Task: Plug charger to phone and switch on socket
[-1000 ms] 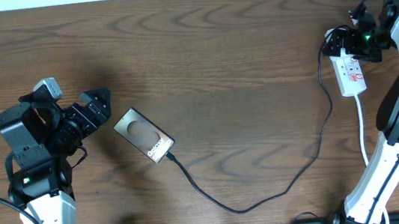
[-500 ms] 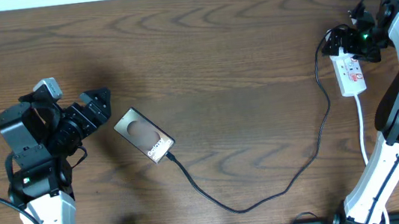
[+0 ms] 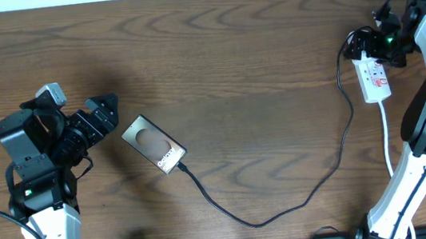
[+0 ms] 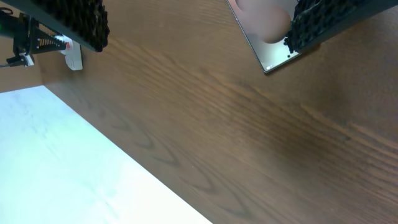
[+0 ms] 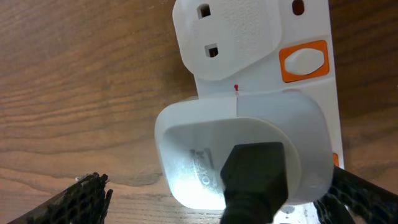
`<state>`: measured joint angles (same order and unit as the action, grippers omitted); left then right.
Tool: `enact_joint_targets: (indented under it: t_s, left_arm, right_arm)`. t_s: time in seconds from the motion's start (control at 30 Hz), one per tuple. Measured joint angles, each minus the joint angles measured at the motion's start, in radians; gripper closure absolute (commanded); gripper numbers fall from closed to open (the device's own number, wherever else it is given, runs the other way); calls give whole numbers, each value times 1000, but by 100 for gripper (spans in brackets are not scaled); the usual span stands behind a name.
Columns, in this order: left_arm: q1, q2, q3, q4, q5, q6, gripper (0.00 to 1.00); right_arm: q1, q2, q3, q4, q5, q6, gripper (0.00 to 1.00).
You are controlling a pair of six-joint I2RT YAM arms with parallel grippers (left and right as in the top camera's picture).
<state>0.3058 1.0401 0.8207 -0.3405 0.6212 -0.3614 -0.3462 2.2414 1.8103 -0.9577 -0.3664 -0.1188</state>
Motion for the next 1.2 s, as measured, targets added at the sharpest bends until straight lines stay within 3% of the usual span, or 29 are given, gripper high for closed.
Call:
enact_joint_targets:
  t_s: [0.53, 0.77, 1.2]
  left_arm:
    - [0, 0, 0, -18, 0, 0, 7]
    - [0, 0, 0, -18, 0, 0, 7]
    - [0, 0, 0, -18, -23, 0, 7]
  right_arm:
    - [1, -19, -34, 13, 6, 58, 1]
    - [26, -32, -44, -51, 9, 158, 1]
    - [-59, -78, -82, -142, 97, 205, 1]
